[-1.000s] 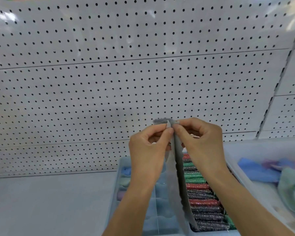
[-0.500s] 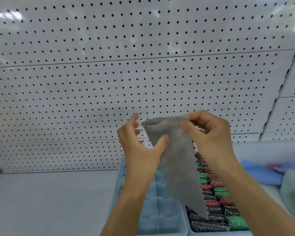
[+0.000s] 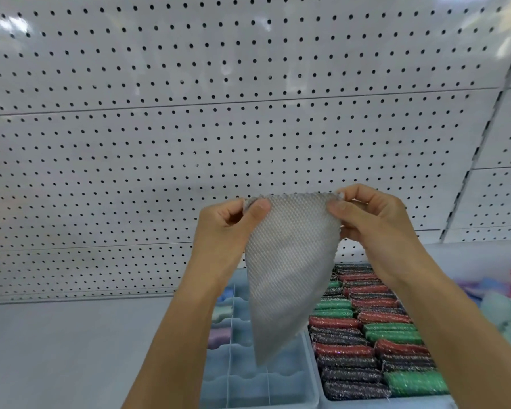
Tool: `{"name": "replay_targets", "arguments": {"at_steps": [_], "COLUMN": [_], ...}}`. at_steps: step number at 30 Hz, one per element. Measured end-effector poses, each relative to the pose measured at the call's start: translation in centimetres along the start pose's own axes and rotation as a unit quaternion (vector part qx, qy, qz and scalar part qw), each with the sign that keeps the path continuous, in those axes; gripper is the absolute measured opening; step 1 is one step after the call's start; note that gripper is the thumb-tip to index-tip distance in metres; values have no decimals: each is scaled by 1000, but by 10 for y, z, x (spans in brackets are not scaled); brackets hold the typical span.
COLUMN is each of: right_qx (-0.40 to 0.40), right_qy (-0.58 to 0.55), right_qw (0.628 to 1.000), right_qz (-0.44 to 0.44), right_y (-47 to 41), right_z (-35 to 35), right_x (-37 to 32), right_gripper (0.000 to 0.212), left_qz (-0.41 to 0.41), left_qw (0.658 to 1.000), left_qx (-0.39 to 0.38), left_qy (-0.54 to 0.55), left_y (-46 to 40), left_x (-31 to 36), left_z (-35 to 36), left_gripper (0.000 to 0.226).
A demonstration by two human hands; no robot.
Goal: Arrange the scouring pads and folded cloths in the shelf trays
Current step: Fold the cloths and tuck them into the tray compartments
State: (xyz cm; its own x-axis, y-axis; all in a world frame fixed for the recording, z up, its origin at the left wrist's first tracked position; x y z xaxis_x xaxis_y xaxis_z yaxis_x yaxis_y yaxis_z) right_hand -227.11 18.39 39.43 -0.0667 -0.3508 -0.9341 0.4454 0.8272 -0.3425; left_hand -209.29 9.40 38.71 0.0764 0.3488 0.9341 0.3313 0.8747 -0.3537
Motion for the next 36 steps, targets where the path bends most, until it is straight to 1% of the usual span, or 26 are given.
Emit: {"name": "replay_targets", "arguments": {"at_steps": [1, 4, 8, 10, 12, 17, 20, 21, 23, 25, 27, 28, 30, 31, 32, 33, 34, 35, 36], "right_qx": [5, 41, 106, 123, 125, 87, 76, 68, 46, 19, -4, -10, 15, 31, 31, 5, -37, -84, -114], "right_qy": [-1, 27, 98, 136, 162, 160, 156, 159, 166, 137, 96, 98, 137, 158, 178, 195, 202, 194, 174], "right_qw": [1000, 999, 985, 975, 969, 973, 975, 974, 973, 980, 987, 986, 976, 973, 972, 973, 975, 976, 977], "right_qz": [1, -18, -91, -123, -140, -140, -140, -145, -156, -144, -128, -134, -166, -167, -152, -123, -88, -59, -43], "right_y": [0, 1, 7, 12, 18, 24, 23, 23, 24, 23, 22, 22, 18, 15, 11, 6, 1, -2, -4], "right_z": [-1, 1, 13, 20, 29, 43, 43, 42, 40, 37, 35, 33, 26, 21, 16, 11, 10, 11, 14], "right_x": [2, 4, 5, 5, 4, 3, 4, 4, 7, 9, 8, 6, -1, -5, -7, -9, -10, -10, -9], "right_gripper": [13, 12, 12, 14, 15, 11, 7, 9, 23, 36, 39, 35, 18, 19, 32, 47, 55, 52, 41], "left_qz": [9, 27, 56, 69, 75, 65, 57, 54, 47, 41, 48, 56, 64, 64, 66, 68, 74, 80, 87], "left_qw": [1000, 997, 988, 985, 986, 994, 997, 998, 998, 999, 999, 998, 998, 998, 997, 996, 995, 994, 994], "left_qx": [9, 57, 125, 137, 131, 84, 47, 32, 14, 4, -5, -5, -12, -23, -39, -56, -68, -71, -65], "left_qy": [-6, -34, -72, -75, -67, -36, 4, 18, 36, 33, 23, 15, 2, -1, -5, -6, -5, -1, 11], "left_y": [0, 1, 5, 8, 12, 20, 22, 23, 23, 21, 17, 15, 10, 8, 5, 4, 3, 2, 2], "left_x": [0, 2, 4, 5, 6, 6, 5, 5, 7, 8, 10, 10, 10, 10, 11, 12, 14, 14, 14], "left_z": [0, 3, 12, 17, 23, 35, 38, 38, 37, 35, 33, 30, 24, 20, 17, 14, 12, 12, 12], "left_gripper": [30, 9, 11, 13, 13, 11, 18, 19, 10, 20, 24, 24, 24, 24, 23, 23, 23, 24, 25]}}
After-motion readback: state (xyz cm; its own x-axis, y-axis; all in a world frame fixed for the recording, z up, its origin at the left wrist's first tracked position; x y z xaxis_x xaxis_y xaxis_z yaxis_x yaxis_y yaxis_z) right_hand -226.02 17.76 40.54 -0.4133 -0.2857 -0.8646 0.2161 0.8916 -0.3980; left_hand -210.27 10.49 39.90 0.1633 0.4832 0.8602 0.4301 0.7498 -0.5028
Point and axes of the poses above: each hand's wrist, its own y-axis away from the middle knuckle, its own z-axis out of the palm, x = y × z, the point moved 1 cm from there along -y, towards the middle knuckle
